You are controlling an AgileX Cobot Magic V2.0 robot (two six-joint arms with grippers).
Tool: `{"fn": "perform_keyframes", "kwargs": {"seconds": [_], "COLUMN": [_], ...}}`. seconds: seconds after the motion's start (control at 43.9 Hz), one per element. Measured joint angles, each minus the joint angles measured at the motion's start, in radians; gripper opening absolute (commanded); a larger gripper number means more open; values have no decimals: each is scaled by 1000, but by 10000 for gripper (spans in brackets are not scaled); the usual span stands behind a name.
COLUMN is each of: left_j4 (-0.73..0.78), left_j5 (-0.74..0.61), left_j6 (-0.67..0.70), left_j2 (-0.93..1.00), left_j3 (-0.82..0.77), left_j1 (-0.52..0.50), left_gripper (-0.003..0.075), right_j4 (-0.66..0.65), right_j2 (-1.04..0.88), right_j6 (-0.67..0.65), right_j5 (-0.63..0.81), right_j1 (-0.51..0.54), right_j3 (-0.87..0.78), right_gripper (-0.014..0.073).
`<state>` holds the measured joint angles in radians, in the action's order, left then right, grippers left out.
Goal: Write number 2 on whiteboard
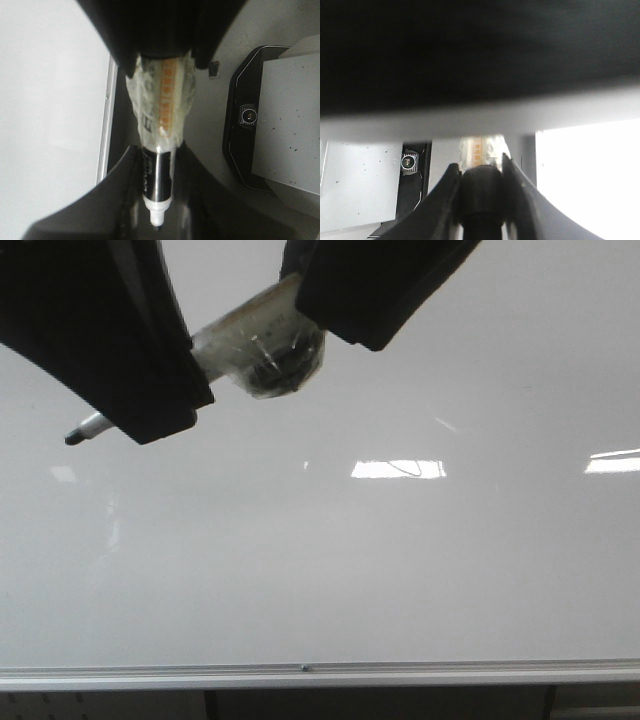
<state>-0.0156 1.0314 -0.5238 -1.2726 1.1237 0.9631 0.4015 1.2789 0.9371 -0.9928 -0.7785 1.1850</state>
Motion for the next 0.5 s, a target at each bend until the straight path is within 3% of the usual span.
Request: {"fn": "perform_keyframes", "kwargs": {"seconds": [0.114,0.205,0.319,0.501], "left_j4": [0,16,51,95], "left_j5": [-2,-3,10,41], "left_j6": [0,0,33,140], "left_j2": [0,0,5,79], "left_j3": [0,0,0,0], "left_j1": [0,0,0,-72], "left_gripper": [388,490,501,501], "right_j4": [0,-6,-69,-227], "right_j2": [0,0,0,-61], "right_j6": [0,0,-39,-241], "right_j5": [0,-6,-18,-56], "right_j1": [0,0,7,79], "right_j3": [0,0,3,13], "right_gripper": [3,3,3,3]}}
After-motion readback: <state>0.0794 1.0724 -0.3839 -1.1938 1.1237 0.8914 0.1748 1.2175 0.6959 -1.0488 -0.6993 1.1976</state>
